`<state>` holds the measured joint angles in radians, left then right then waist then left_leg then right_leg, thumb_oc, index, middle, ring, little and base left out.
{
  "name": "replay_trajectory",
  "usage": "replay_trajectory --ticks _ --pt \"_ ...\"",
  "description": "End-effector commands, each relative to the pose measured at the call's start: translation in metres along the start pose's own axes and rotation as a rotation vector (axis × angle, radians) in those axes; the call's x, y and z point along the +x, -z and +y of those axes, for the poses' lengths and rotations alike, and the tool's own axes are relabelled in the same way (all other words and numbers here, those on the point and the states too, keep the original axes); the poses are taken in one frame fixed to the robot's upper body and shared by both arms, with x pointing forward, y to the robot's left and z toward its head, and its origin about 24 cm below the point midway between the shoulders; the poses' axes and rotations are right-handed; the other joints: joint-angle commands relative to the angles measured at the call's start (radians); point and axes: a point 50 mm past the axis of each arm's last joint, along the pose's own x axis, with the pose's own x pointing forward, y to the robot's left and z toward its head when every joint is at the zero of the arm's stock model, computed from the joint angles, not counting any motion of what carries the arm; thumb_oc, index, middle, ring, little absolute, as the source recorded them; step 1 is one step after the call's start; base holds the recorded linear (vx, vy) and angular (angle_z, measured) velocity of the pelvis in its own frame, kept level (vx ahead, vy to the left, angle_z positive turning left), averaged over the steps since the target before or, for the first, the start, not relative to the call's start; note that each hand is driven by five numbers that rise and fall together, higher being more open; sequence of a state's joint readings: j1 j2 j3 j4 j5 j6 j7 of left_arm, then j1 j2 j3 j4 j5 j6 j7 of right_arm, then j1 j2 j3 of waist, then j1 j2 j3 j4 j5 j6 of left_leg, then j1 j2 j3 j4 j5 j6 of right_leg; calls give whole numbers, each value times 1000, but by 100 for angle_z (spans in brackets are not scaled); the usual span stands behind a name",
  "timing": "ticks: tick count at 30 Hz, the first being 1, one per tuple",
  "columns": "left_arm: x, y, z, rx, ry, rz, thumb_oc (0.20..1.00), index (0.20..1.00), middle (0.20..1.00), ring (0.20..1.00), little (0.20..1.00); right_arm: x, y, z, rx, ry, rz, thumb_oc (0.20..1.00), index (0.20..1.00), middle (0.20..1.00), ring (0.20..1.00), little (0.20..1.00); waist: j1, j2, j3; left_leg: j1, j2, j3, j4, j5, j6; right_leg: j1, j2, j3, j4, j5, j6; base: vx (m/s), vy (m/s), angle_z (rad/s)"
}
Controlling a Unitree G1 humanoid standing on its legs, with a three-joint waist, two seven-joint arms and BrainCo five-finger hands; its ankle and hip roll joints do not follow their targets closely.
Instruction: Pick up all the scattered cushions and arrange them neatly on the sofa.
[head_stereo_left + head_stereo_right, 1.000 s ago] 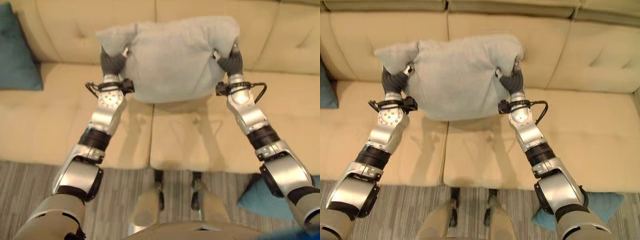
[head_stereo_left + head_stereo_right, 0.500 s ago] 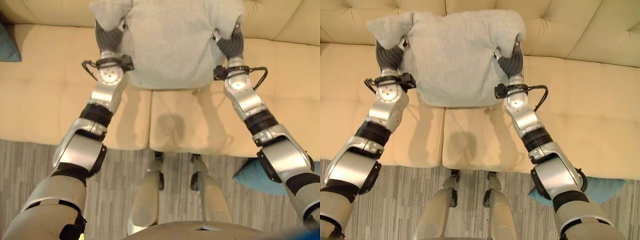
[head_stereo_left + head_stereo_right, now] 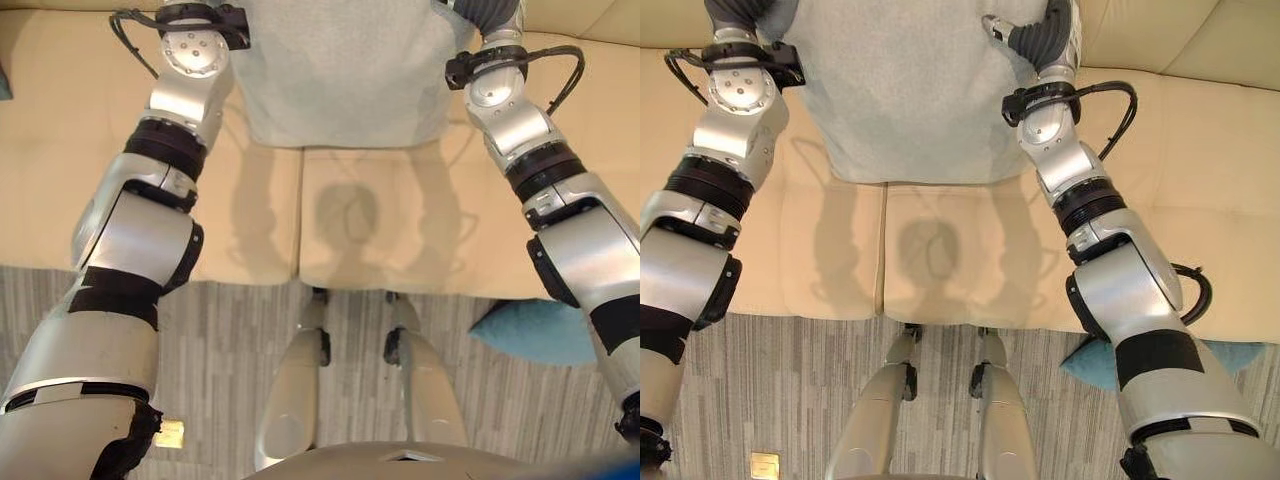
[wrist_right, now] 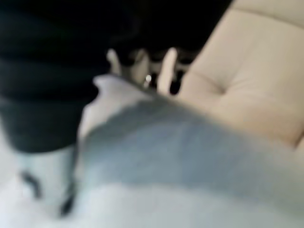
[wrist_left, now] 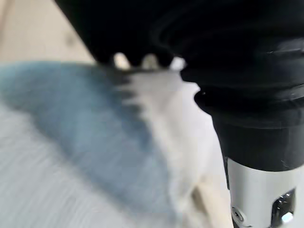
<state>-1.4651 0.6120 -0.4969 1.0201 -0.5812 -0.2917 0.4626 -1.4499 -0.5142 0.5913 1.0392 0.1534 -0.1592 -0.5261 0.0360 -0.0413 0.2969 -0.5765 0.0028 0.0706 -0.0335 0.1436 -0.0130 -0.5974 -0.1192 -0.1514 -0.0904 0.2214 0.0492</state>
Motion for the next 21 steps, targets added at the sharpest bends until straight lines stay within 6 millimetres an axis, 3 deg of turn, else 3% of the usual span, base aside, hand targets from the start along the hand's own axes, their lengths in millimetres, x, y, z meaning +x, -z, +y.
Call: replay_trajectory --ticks 1,2,4,6,7,10,13,14,15,16,17,20,21 --pt "16 -21 25 -39 -50 -68 1000 1000 1000 1000 1000 19 -19 -23 -9 39 -50 1000 1000 1000 1000 1000 -11 46 -55 27 -12 -73 -43 11 -72 15 -40 27 3 24 153 50 -32 -2" --pt "17 -15 43 -40 -90 -47 1000 1000 1000 1000 1000 22 -10 -39 -35 68 -19 1000 1000 1000 1000 1000 -8 44 -60 32 -11 -75 -45 9 -72 16 -38 27 3 22 153 50 -35 -2" --pt "17 -12 55 -26 -109 -36 1000 1000 1000 1000 1000 24 -4 -50 -77 78 -6 1000 1000 1000 1000 1000 -8 44 -64 34 -11 -78 -44 11 -72 18 -37 31 3 20 152 18 -13 -1" --pt "15 -9 89 1 -146 -51 1000 1000 1000 1000 1000 25 8 -82 -117 125 1 1000 1000 1000 1000 1000 -5 42 -73 48 -11 -80 -44 7 -71 32 -35 30 3 14 153 35 -22 1" --pt "13 -8 95 -6 -148 -60 1000 1000 1000 1000 1000 25 10 -89 -140 124 -7 1000 1000 1000 1000 1000 -4 42 -73 52 -11 -81 -43 9 -72 39 -34 30 3 13 153 0 0 0" --pt "3 -6 98 -49 -117 -98 1000 1000 1000 1000 1000 19 13 -94 -136 105 -42 1000 1000 1000 1000 1000 -4 40 -76 63 -12 -83 -45 12 -72 48 -35 27 3 14 151 4 -11 0" --pt "-26 6 96 -114 -42 -143 1000 1000 1000 1000 1000 -1 22 -90 -96 35 -98 1000 1000 1000 1000 1000 0 34 -75 94 -10 -82 -45 6 -73 78 -31 23 3 5 145 17 -41 1" --pt "-43 18 95 -155 -20 -125 1000 1000 1000 1000 1000 -14 32 -86 -103 -3 -105 1000 1000 1000 1000 1000 -1 32 -71 110 -11 -82 -42 2 -74 97 -30 21 3 0 142 58 -95 4" --pt "-83 42 97 -164 50 -79 1000 1000 1000 1000 1000 -51 64 -85 -86 -78 -63 1000 1000 1000 1000 1000 0 27 -68 161 -7 -86 -41 -18 -72 152 -26 13 3 -22 134 78 -97 7" --pt "-104 50 97 -154 90 -62 1000 1000 1000 1000 1000 -70 82 -82 -28 -79 -8 1000 1000 1000 1000 1000 2 27 -70 181 -6 -88 -42 -22 -71 173 -27 7 3 -25 133 60 -76 9" --pt "-105 50 96 -151 91 -59 1000 1000 1000 1000 1000 -72 83 -82 -28 -81 -5 1000 1000 1000 1000 1000 1 24 -73 179 -7 -88 -43 -17 -70 171 -29 7 3 -22 133 34 -37 13" --pt "-166 96 99 -180 116 151 1000 1000 1000 1000 1000 -124 121 -75 -50 -186 107 1000 1000 1000 1000 1000 0 12 -82 238 -3 -88 -46 -32 -69 234 -27 -5 3 -42 129 67 -51 7" --pt "-212 125 105 -143 142 318 1000 1000 1000 1000 1000 -169 148 -67 -14 -258 231 1000 1000 1000 1000 1000 2 6 -91 278 1 -86 -44 -44 -67 278 -29 -17 3 -57 128 79 -47 2"
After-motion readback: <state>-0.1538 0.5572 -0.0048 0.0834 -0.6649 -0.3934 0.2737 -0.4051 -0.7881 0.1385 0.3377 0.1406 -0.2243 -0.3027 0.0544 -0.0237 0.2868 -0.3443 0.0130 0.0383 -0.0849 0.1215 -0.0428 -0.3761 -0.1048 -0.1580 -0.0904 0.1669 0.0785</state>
